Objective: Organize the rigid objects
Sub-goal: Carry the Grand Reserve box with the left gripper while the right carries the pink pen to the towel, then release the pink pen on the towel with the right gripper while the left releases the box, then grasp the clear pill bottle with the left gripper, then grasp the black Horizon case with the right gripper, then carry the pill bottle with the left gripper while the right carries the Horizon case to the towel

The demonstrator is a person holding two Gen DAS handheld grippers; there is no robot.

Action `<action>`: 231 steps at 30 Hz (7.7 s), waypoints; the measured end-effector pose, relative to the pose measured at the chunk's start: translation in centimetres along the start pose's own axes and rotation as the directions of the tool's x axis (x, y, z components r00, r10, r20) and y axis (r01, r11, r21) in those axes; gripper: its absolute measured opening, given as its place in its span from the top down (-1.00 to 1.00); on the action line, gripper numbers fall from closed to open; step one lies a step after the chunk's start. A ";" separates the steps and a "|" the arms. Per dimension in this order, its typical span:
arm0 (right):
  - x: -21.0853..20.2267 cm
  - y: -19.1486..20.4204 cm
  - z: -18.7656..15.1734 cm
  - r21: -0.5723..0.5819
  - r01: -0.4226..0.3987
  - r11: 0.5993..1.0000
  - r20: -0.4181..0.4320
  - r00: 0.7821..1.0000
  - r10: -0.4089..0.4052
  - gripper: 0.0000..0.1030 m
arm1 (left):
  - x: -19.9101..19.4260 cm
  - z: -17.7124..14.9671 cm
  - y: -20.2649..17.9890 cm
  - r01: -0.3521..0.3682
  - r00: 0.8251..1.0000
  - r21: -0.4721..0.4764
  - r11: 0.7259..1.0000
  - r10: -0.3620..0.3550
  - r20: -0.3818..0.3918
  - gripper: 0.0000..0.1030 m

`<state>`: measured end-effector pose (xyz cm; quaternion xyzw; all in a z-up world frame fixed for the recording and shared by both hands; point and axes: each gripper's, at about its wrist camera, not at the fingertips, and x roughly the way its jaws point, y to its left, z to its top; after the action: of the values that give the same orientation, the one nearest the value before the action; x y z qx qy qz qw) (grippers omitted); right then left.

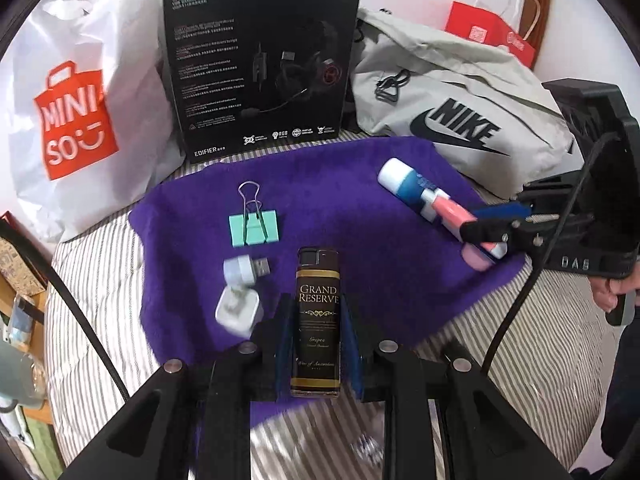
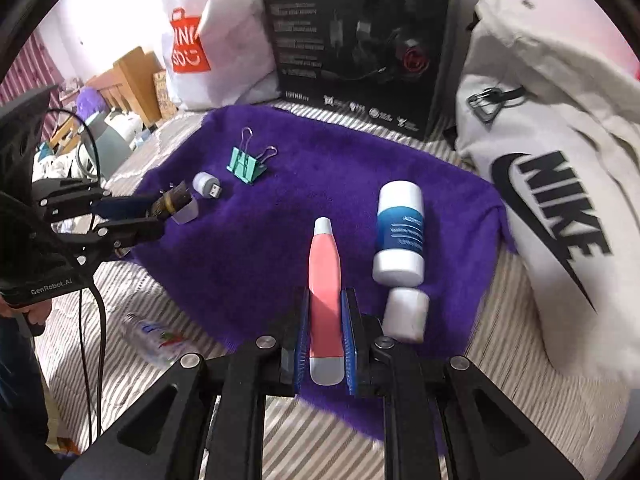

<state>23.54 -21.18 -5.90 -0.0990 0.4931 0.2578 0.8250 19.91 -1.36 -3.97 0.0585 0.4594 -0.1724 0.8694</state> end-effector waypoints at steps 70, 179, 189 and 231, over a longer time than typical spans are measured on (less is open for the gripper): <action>-5.4 2.1 -14.6 0.179 0.029 0.983 -0.044 0.999 -0.021 -0.17 | 0.7 -7.7 -6.0 0.056 0.990 0.377 0.925 -0.001 -0.144 -0.32; -1.4 6.7 -12.9 -0.007 0.065 0.998 -0.079 0.995 -0.066 0.54 | -3.8 -13.0 -0.9 -0.032 0.996 -0.040 0.999 0.029 -0.089 0.24; -1.2 6.8 -12.8 -0.056 0.064 0.996 -0.066 0.996 -0.068 0.58 | -3.0 -13.1 -1.5 -0.029 0.994 -0.040 0.999 0.025 -0.107 0.24; -1.4 1.5 -1.6 -0.028 -0.038 0.999 0.040 0.998 0.039 0.58 | -3.0 -2.9 0.5 -0.025 1.000 -0.013 1.000 0.025 -0.019 0.24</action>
<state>21.05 -21.02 -5.33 -0.0953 0.4746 0.2823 0.8282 16.34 0.62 -3.20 0.0602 0.4679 -0.1579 0.8675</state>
